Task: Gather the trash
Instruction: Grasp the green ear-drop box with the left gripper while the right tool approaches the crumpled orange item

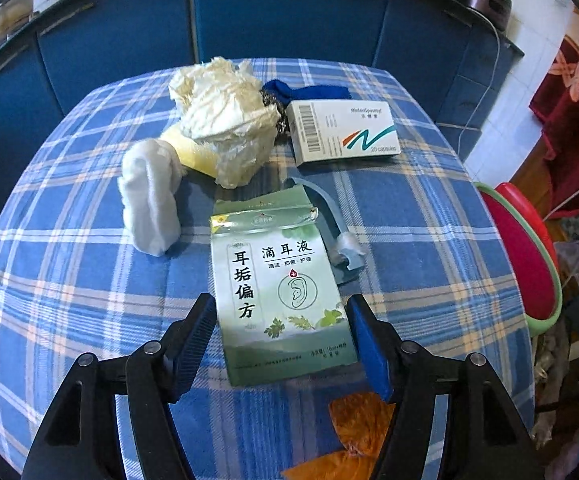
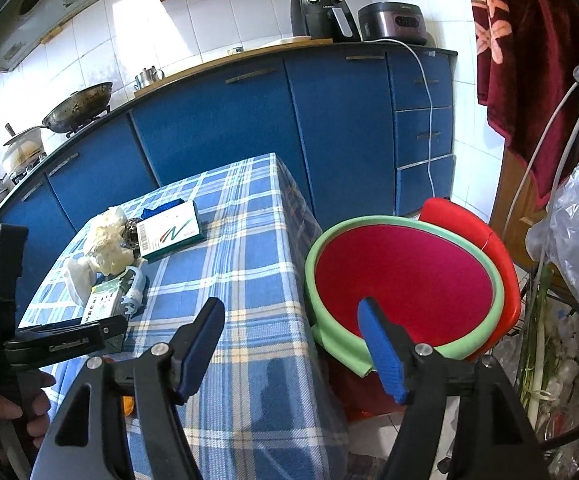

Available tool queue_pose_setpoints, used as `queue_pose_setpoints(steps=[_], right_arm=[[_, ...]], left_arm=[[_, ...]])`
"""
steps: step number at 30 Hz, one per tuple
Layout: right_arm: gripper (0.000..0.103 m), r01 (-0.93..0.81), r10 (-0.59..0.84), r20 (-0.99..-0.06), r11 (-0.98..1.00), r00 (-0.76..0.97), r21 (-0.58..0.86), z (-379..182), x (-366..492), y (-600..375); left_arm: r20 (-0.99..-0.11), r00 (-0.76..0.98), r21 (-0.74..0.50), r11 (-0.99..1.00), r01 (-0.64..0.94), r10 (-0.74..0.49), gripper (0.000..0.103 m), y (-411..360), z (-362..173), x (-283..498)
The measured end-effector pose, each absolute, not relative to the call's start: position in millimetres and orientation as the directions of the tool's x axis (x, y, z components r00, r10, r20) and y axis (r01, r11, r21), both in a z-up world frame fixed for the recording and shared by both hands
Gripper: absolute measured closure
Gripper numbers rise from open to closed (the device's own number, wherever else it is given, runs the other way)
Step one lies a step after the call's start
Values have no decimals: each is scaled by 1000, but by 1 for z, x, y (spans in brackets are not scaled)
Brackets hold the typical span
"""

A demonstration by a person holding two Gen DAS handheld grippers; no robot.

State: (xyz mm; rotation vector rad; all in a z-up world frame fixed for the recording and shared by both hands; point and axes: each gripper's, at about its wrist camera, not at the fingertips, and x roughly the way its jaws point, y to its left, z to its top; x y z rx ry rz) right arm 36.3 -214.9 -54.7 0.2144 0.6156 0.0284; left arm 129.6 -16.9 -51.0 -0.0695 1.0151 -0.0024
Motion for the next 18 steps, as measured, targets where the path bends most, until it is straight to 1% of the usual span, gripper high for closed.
queue_pose_setpoints(steps=[3,7,8,11,18], right_arm=[[31,33,93,-574,978,813,205,-56,37,-213],[31,25,100,-578,979,810,204,-56,36,-208],[31,21,103,-578,979,809,204,-55,36,-207],[31,10,112,-579,979,808,203,-55,35,-202],[31,-14,130,-578,980,806,200,-53,31,-192]], left_arm=[[-842,539,-47,999,-27,-25,34,-18,-52,131],[-833,551,-68,997,-21,-45,35,-15,-51,129],[-830,555,-76,997,-22,-51,39,-13,-50,128],[-820,568,-95,995,-20,-67,42,-8,-48,125],[-786,612,-114,993,-9,-84,44,4,-38,111]])
